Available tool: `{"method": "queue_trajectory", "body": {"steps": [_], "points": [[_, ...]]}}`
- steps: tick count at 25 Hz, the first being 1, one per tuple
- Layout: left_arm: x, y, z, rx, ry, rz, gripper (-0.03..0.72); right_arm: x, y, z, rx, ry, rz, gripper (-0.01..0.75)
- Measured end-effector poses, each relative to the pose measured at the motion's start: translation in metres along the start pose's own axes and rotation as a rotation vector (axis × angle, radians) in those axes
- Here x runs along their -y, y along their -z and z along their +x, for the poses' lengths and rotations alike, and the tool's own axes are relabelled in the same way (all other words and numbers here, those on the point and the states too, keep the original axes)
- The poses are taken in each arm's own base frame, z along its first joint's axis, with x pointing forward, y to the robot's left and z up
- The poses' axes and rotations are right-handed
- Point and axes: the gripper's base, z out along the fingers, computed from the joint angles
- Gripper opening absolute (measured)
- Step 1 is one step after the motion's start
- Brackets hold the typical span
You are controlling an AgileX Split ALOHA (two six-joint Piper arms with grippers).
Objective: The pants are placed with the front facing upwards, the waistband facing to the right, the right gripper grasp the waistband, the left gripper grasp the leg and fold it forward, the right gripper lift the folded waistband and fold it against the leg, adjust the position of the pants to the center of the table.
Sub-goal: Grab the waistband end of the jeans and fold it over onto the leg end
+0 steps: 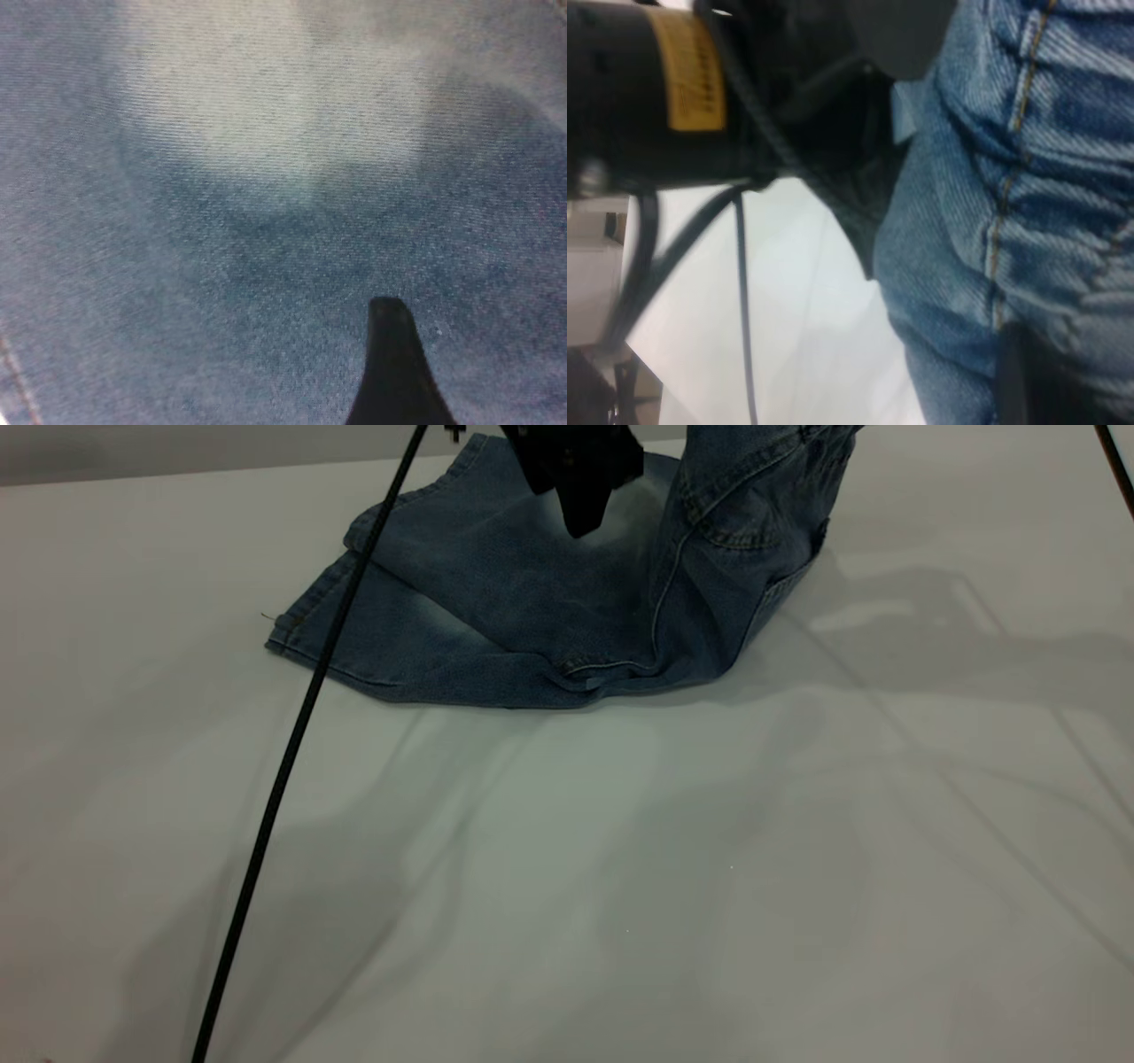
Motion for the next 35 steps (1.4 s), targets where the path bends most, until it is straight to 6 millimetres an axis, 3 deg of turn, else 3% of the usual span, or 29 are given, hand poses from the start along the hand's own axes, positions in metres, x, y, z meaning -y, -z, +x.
{"method": "queue_trajectory", "body": {"steps": [7, 13, 25, 35], "points": [[-0.04, -0.004, 0.02, -0.025, 0.095, -0.047, 0.415, -0.001, 0.0, 0.001, -0.015, 0.005, -0.008, 0.048], [-0.071, -0.012, 0.042, -0.002, 0.221, 0.042, 0.415, -0.001, 0.0, 0.001, -0.014, 0.005, -0.01, 0.048], [-0.061, -0.053, 0.049, -0.05, 0.222, 0.126, 0.415, -0.001, 0.0, 0.001, -0.016, 0.005, -0.015, 0.048], [-0.056, -0.069, 0.052, -0.077, 0.217, 0.141, 0.415, -0.002, 0.0, 0.002, -0.018, 0.002, -0.018, 0.048]]}}
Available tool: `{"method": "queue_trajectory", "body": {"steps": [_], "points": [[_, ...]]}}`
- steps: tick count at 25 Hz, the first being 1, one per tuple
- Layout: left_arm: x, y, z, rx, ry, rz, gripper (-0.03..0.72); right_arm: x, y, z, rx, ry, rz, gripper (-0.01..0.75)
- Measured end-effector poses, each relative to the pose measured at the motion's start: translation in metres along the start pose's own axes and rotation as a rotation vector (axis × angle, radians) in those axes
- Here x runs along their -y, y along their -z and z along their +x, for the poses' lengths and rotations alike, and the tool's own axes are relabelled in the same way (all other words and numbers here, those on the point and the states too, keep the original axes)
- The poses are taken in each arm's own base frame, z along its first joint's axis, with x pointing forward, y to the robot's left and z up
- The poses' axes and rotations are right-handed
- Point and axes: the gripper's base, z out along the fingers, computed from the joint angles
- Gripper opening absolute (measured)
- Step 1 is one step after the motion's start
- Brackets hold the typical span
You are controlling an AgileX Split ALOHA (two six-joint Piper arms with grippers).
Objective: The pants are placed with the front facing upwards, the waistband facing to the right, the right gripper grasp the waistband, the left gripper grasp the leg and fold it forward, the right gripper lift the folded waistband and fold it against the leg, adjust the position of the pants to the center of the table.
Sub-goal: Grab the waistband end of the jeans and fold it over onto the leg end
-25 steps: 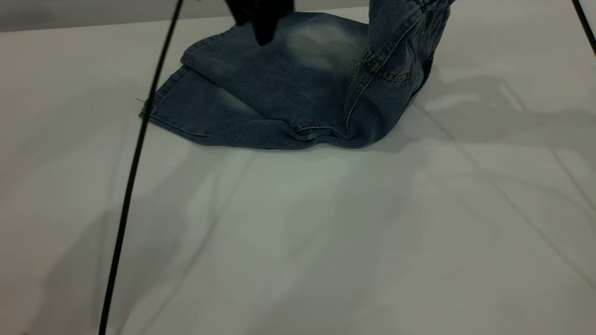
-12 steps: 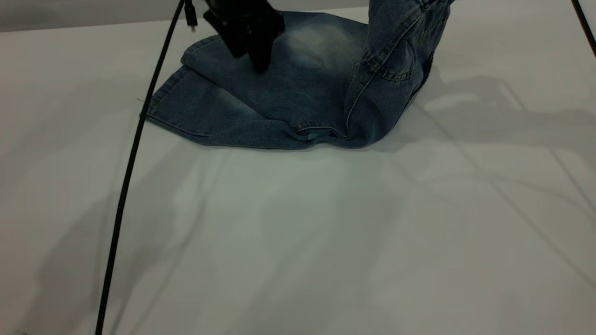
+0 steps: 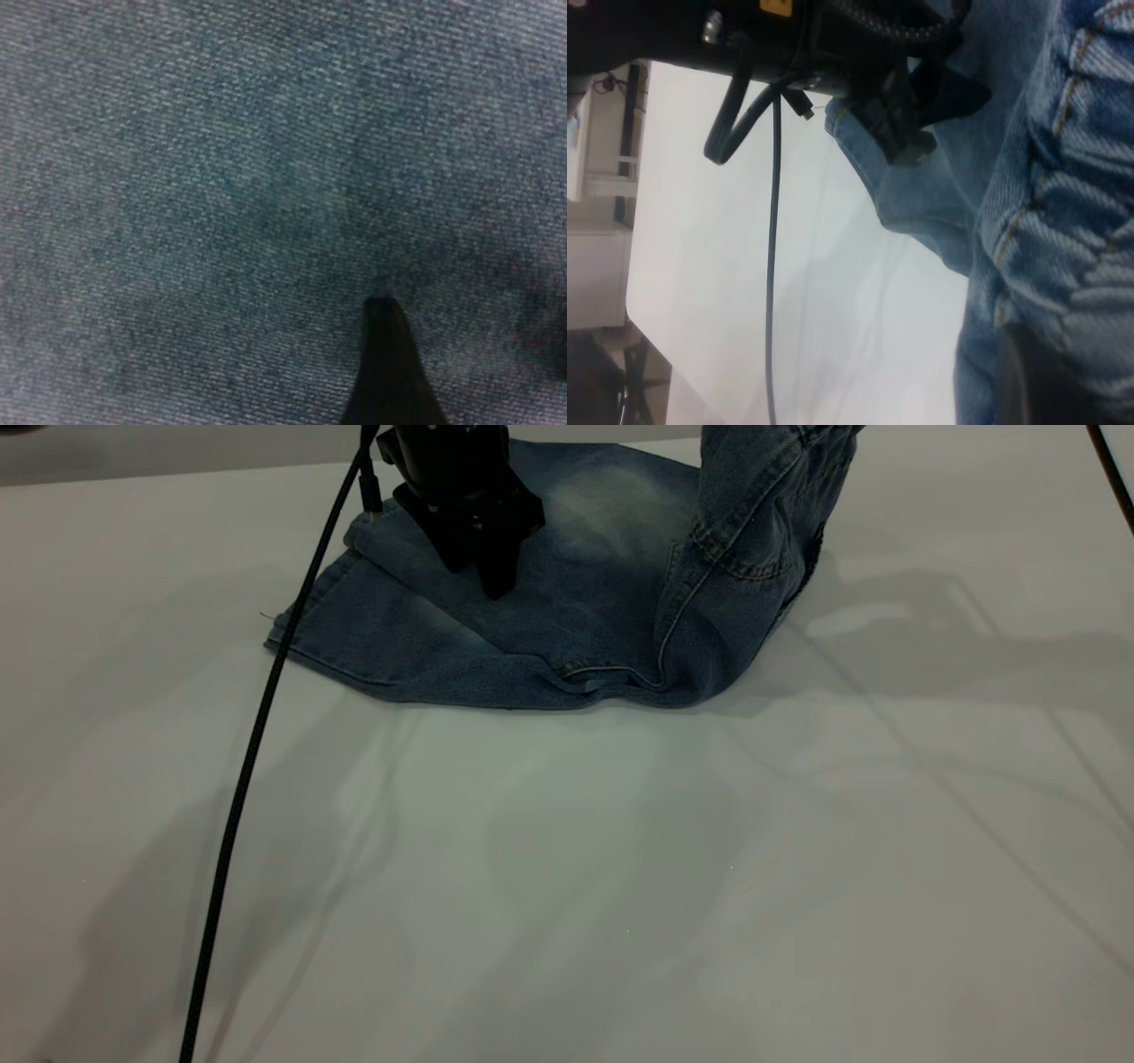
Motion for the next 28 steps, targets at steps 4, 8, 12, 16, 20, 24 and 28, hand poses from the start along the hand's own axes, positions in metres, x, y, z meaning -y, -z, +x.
{"method": "queue_trajectory", "body": {"steps": [4, 8, 12, 16, 20, 24, 28], "points": [[0.0, -0.001, 0.0, -0.002, 0.0, 0.001, 0.415, -0.004, 0.002, -0.003, -0.003, 0.011, -0.013, 0.048], [0.0, -0.001, 0.0, -0.002, 0.0, 0.001, 0.415, -0.015, 0.005, -0.013, 0.005, 0.01, -0.044, 0.048], [0.0, -0.001, 0.0, -0.002, -0.001, 0.001, 0.415, -0.034, -0.001, -0.02, 0.002, 0.041, -0.056, 0.048], [0.0, -0.001, 0.0, -0.004, -0.001, 0.002, 0.415, -0.054, -0.011, -0.024, -0.024, 0.088, -0.046, 0.048], [0.0, -0.001, 0.001, -0.005, -0.001, 0.002, 0.415, -0.068, -0.019, -0.024, -0.028, 0.104, -0.057, 0.048], [0.0, -0.001, 0.001, -0.005, -0.001, 0.002, 0.415, -0.075, -0.029, -0.02, -0.038, 0.115, -0.058, 0.048], [0.0, -0.001, 0.001, -0.006, -0.001, 0.002, 0.415, -0.077, -0.039, -0.019, -0.041, 0.101, -0.075, 0.048]]}}
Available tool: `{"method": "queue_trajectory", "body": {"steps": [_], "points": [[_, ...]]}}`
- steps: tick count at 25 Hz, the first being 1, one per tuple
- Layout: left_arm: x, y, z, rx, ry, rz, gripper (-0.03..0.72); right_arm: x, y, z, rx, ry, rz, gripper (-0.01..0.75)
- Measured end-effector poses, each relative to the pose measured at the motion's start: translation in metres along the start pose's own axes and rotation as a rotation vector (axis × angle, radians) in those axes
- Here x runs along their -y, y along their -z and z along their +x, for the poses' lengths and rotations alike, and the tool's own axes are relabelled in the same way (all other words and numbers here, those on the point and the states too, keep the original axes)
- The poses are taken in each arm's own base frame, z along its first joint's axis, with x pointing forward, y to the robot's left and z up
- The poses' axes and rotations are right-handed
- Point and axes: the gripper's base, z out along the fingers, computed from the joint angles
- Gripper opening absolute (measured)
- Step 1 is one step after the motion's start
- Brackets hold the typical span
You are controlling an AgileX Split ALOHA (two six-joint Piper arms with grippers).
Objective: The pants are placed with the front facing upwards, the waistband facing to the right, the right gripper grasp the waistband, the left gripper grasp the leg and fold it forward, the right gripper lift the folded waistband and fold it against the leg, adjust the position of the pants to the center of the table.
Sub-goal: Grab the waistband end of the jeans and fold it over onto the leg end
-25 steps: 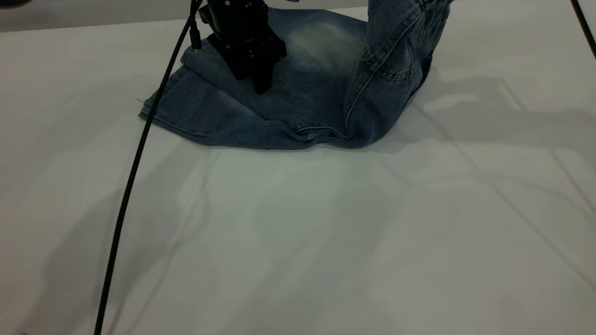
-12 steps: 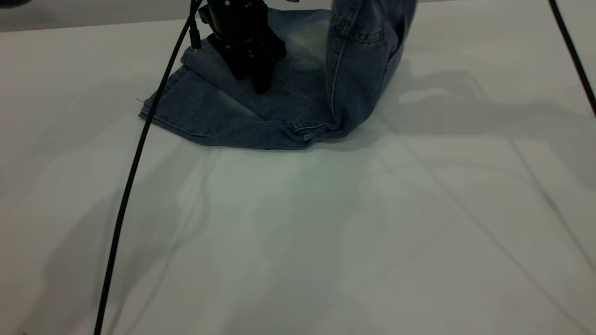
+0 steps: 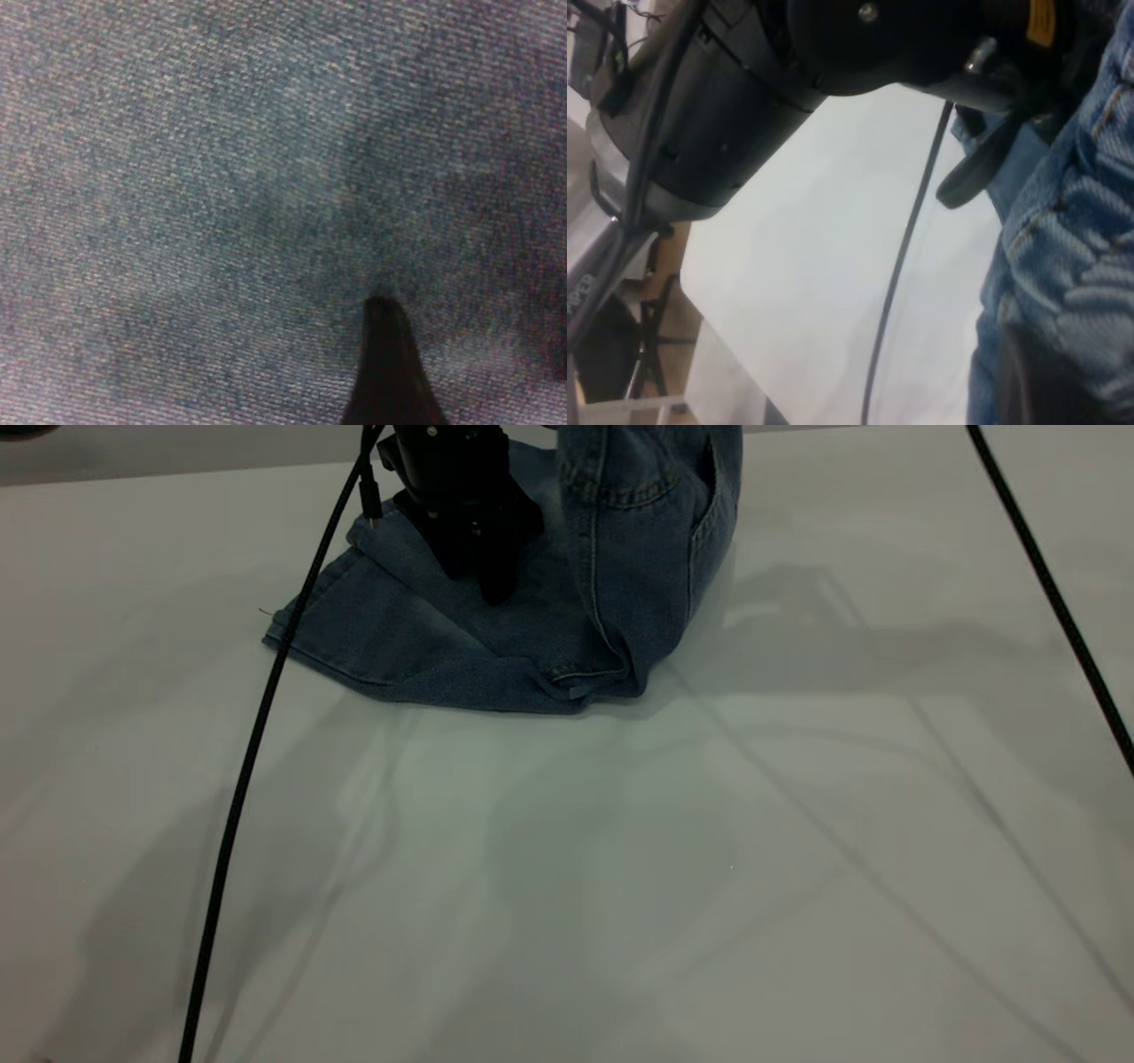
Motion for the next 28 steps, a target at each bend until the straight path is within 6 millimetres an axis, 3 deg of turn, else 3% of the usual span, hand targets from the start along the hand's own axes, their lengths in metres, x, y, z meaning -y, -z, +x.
{"method": "queue_trajectory", "body": {"steps": [19, 24, 28], "points": [[0.0, 0.002, 0.0, 0.003, 0.0, -0.001, 0.415, 0.006, -0.042, -0.008, -0.034, -0.015, -0.051, 0.048], [-0.003, 0.021, -0.003, 0.028, -0.006, -0.033, 0.415, 0.004, -0.042, -0.009, -0.038, -0.01, -0.059, 0.048], [-0.011, 0.051, -0.006, 0.076, 0.007, -0.091, 0.415, 0.003, -0.041, -0.009, -0.04, 0.003, -0.062, 0.048]]}}
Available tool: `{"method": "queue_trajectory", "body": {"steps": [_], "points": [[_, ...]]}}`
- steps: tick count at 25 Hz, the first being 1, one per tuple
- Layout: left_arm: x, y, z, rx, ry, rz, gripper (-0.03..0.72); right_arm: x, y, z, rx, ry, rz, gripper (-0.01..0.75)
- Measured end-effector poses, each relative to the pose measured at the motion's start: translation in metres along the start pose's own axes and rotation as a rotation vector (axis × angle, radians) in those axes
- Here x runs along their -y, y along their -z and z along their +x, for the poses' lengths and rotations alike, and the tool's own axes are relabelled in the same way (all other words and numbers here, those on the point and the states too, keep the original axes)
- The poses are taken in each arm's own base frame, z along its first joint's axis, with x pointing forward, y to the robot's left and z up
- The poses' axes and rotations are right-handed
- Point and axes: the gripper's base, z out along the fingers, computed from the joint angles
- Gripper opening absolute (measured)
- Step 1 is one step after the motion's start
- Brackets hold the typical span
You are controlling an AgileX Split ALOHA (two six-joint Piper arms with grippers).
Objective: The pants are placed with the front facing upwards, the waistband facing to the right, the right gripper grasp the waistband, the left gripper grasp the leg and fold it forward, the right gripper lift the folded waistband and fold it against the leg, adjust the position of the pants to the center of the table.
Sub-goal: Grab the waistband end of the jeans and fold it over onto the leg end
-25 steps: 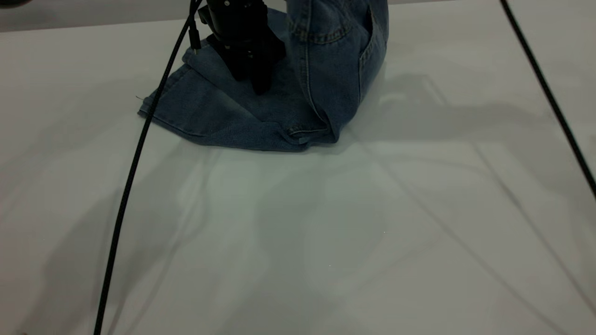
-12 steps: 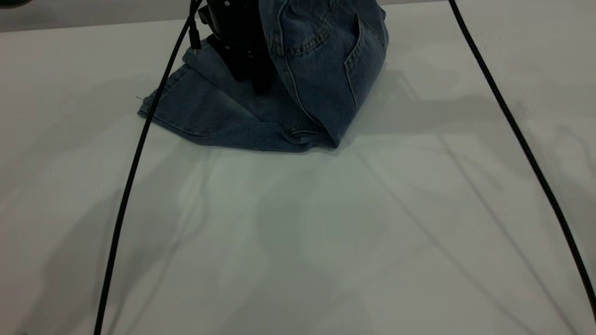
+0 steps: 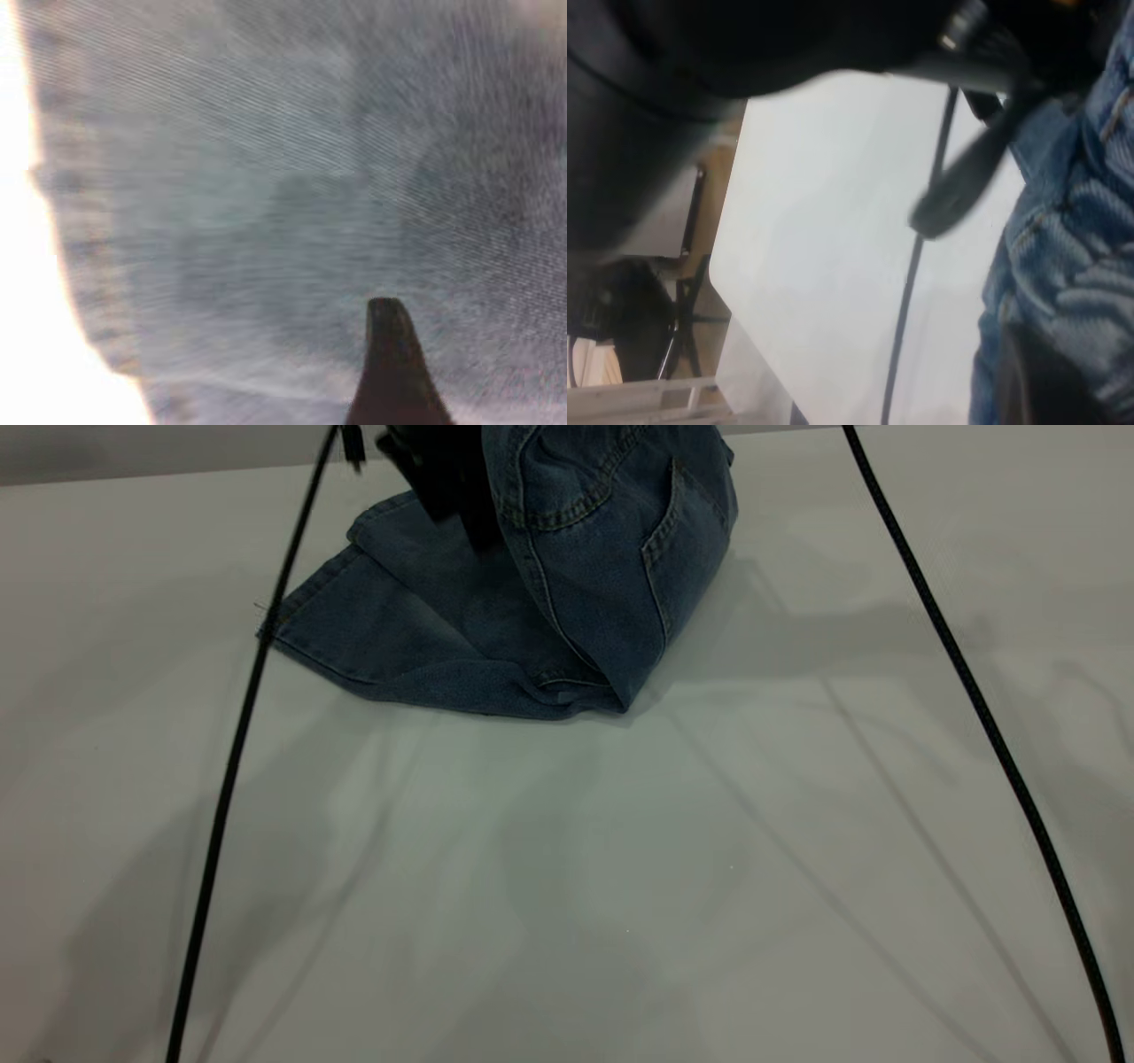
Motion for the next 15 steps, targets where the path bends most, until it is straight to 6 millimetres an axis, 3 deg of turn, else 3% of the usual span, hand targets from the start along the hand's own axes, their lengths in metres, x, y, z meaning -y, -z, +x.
{"method": "queue_trajectory", "body": {"steps": [9, 15], "points": [[-0.028, 0.084, -0.005, 0.129, 0.049, -0.174, 0.415, 0.0, 0.0, 0.0, -0.004, 0.016, 0.0, 0.048], [-0.034, 0.148, -0.002, 0.231, 0.105, -0.249, 0.415, 0.0, 0.0, 0.0, -0.004, 0.035, 0.0, 0.048]]}}
